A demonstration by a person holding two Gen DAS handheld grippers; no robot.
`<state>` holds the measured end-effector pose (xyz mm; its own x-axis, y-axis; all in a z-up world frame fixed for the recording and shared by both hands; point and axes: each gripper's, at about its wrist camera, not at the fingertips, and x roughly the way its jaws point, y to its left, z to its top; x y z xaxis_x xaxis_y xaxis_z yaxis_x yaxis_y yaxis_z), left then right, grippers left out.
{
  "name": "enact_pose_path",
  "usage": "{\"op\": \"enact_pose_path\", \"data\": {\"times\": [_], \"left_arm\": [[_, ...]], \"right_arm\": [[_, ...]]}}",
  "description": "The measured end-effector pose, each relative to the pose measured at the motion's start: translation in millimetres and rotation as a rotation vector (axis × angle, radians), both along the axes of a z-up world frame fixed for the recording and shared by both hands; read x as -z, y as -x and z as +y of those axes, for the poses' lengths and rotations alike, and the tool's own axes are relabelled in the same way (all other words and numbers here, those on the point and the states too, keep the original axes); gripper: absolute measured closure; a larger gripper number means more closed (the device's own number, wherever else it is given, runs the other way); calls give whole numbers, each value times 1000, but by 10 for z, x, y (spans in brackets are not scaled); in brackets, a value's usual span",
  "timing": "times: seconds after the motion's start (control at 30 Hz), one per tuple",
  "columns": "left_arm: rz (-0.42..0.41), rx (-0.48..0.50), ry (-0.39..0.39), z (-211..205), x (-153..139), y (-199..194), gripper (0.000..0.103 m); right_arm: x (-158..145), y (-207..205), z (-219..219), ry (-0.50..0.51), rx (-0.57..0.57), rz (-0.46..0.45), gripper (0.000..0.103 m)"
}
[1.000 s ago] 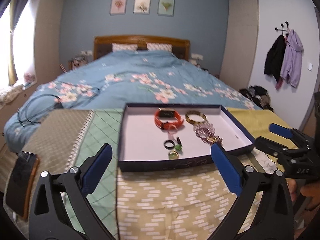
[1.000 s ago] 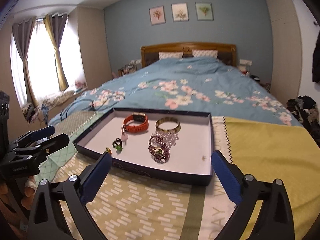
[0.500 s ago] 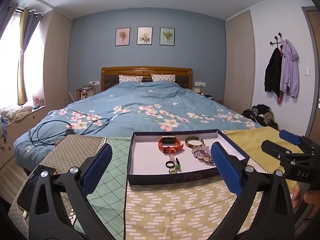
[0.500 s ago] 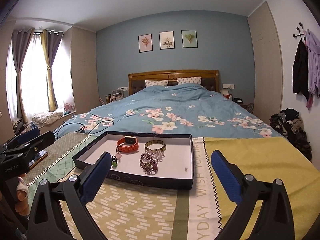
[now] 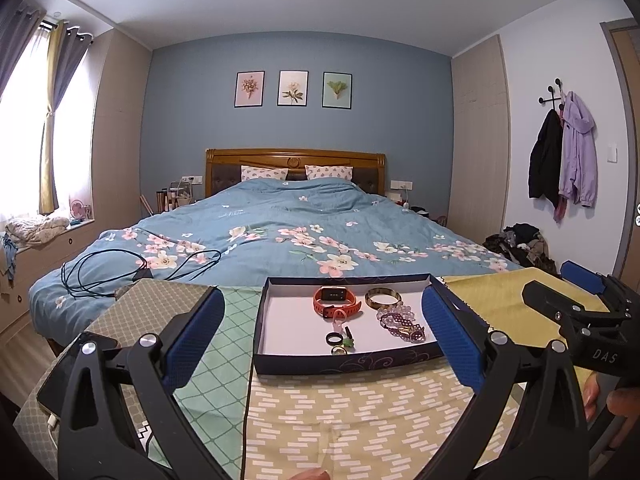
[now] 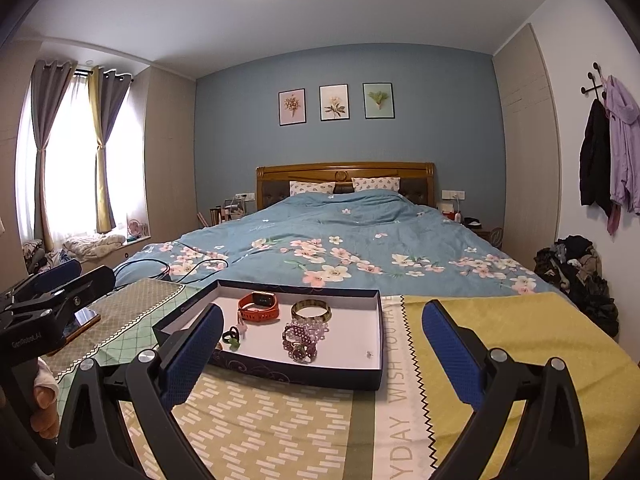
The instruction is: Organize jewelry
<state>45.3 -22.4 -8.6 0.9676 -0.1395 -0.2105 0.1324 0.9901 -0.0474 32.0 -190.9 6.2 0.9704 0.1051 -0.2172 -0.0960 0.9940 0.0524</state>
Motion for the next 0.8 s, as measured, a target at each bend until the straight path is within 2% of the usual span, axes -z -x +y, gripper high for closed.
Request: {"op": "enact_pose_path", "data": {"times": [0.8], "left_arm": [[-47,-16,11,53,-81,222,6]], "right_arm": [[-69,186,30,-8,15,-57,7]]}}
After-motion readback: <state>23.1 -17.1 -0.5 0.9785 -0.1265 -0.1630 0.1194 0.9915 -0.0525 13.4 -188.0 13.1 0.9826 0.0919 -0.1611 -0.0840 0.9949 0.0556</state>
